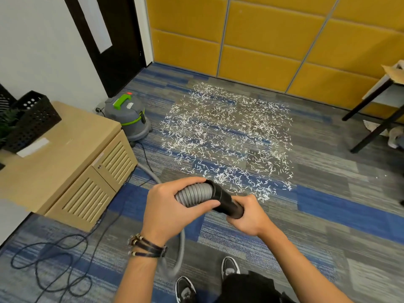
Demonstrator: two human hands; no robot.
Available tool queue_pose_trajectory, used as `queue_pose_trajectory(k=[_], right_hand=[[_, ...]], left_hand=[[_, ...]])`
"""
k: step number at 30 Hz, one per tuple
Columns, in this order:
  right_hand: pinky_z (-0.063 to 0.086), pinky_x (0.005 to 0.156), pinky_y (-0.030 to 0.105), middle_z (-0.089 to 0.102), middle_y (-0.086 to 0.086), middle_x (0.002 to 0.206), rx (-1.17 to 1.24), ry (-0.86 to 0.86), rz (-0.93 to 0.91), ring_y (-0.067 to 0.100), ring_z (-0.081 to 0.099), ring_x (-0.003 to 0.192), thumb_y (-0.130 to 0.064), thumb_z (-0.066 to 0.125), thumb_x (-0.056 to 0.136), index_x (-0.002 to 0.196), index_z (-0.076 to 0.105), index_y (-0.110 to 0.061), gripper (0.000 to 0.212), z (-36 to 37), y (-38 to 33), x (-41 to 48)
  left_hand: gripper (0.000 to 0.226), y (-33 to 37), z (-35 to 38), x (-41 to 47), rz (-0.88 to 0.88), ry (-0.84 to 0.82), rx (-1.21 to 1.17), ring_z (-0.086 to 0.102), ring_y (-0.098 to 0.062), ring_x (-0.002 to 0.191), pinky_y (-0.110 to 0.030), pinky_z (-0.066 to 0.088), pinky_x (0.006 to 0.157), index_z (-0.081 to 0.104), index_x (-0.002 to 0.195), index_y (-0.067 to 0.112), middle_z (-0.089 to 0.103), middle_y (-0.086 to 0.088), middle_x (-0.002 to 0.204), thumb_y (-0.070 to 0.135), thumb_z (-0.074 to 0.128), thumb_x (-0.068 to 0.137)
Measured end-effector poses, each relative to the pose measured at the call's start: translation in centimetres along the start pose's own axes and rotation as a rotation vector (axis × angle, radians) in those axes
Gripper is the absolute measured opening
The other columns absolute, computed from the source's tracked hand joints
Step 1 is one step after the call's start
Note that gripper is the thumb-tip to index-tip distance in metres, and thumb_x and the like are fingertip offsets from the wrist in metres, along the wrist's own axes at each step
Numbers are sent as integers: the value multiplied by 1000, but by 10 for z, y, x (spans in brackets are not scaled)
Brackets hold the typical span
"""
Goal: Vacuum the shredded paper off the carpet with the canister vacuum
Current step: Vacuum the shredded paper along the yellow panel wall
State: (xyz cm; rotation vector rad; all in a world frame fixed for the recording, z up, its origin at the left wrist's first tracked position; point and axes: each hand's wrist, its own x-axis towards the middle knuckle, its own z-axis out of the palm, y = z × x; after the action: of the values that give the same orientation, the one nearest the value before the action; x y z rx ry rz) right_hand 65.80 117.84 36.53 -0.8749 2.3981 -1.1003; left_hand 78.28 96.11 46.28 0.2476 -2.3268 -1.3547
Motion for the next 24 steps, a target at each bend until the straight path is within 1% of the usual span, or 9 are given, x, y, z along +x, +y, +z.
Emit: queue_pose_trajectory(k=[3, 5, 8, 11, 13, 15, 18, 22, 24], right_hand=[[35, 50, 33, 54, 6, 54, -18, -1, 31, 11, 40, 47, -14, 65, 68, 73, 65, -11, 6, -4, 18, -1], [33, 49, 29, 50, -1, 51, -9, 9, 47, 8, 37, 47, -12, 66, 68, 69, 61, -13, 5, -6, 26, -3], [33, 50, 30, 46, -8, 50, 32, 13, 49, 8, 37, 47, -12, 67, 67, 66, 58, -16, 10, -9, 29, -3], [32, 49, 32, 45, -8, 50, 59, 8, 17, 8, 36, 47, -11, 66, 67, 65, 57, -15, 11, -25, 28, 0], [32, 49, 34, 45, -6, 51, 64, -23, -23, 9, 36, 48, -10, 66, 66, 67, 59, -15, 9, -46, 30, -3], [33, 49, 34, 48, 0, 52, 62, -58, -43, 10, 38, 48, -13, 65, 67, 70, 62, -13, 4, -66, 39, -8], [33, 50, 33, 51, 7, 55, 27, -71, -33, 12, 40, 48, -17, 61, 67, 73, 63, -10, 9, -89, 57, -14], [30, 49, 23, 45, -6, 49, 16, -73, 18, 11, 39, 46, -17, 63, 66, 66, 57, -17, 6, -109, 83, -19], [31, 50, 25, 48, -2, 50, 27, -88, 30, 10, 40, 46, -15, 64, 67, 67, 59, -17, 6, -114, 92, -21]], left_hand=[[56, -4, 16, 4, -34, -41, 76, 73, 5, 90, -28, 61, 84, 82, 108, 38, 77, 26, 98, 73, 83, 65], [57, -3, 27, 7, -38, -52, 112, 72, 6, 89, -33, 62, 83, 82, 108, 40, 77, 26, 97, 76, 81, 64], [55, 5, 37, 15, -22, -25, 101, 73, 6, 90, -30, 62, 84, 82, 106, 39, 77, 27, 98, 75, 84, 64], [52, 17, 43, 19, 40, 14, 39, 74, 4, 93, -21, 60, 86, 81, 108, 36, 77, 26, 102, 64, 89, 65], [53, 26, 53, 22, 77, 12, -12, 75, 1, 95, -20, 58, 86, 81, 110, 32, 78, 23, 104, 56, 92, 65], [54, 34, 66, 25, 87, 9, -35, 76, -2, 96, -20, 58, 87, 81, 111, 29, 79, 20, 105, 53, 94, 64], [53, 40, 87, 31, 86, 12, 0, 75, -1, 96, -22, 59, 87, 81, 112, 31, 78, 21, 106, 55, 93, 67], [52, 44, 119, 34, 37, -23, 62, 74, 3, 97, -32, 63, 86, 81, 111, 37, 77, 25, 105, 64, 89, 67], [53, 50, 134, 35, 45, -22, 76, 74, 3, 97, -33, 63, 86, 82, 110, 35, 77, 24, 106, 65, 88, 67]])
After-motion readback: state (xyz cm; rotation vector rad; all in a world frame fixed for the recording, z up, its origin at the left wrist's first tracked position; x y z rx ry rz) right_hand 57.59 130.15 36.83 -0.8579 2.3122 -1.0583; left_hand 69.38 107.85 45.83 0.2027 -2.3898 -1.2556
